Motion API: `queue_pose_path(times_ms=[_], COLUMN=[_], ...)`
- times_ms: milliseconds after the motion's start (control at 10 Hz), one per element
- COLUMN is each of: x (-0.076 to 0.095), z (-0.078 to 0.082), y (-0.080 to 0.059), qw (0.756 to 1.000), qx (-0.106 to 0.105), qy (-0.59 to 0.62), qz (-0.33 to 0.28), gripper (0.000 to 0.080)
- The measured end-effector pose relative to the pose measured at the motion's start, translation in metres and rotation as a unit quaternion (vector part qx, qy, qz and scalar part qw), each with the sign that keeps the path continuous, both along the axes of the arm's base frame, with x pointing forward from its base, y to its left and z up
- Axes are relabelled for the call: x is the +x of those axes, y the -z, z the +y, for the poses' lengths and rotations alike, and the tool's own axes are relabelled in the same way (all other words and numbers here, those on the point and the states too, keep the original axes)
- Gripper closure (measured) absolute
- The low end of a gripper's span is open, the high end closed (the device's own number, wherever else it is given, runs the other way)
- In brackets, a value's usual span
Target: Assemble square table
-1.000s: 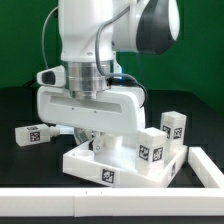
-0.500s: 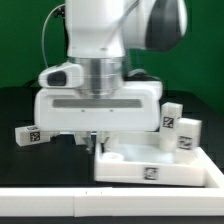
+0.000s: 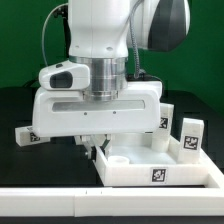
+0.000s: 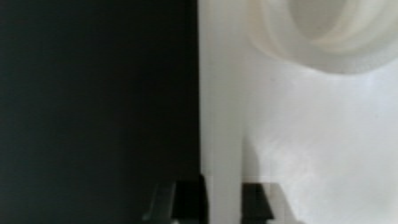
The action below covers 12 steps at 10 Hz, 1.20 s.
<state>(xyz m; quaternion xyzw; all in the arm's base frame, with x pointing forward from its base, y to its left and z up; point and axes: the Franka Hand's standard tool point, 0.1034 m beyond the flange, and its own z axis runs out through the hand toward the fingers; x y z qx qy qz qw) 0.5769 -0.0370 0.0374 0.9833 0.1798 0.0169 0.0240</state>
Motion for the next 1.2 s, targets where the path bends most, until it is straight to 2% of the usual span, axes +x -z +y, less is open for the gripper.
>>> queue_pose_path(times_ms=[200, 400, 600, 700, 800, 900, 1100, 1200], x=[0.022, 0.023, 0.023, 0.035, 0.048, 0.048, 0.046, 0.045], z=[-0.003, -0.006, -0.007, 0.007, 0.021, 0.012, 0.004, 0.004], y=[-0.011, -0.011, -0.011, -0.017, -0.024, -0.02, -0.018, -0.017], qw=[0.987, 0.973, 0.955, 0.934, 0.882, 0.832, 0.818, 0.822], qx=[-0.01, -0.011, -0.024, -0.041, -0.059, -0.065, -0.071, -0.07], qy=[-0.162, -0.232, -0.295, -0.354, -0.467, -0.551, -0.57, -0.564], qz=[0.001, 0.007, 0.014, 0.011, 0.007, 0.014, 0.022, 0.022], gripper=[0.0752, 0.0752, 0.0752, 0.0752, 0.0752, 0.0752, 0.0752, 0.0752])
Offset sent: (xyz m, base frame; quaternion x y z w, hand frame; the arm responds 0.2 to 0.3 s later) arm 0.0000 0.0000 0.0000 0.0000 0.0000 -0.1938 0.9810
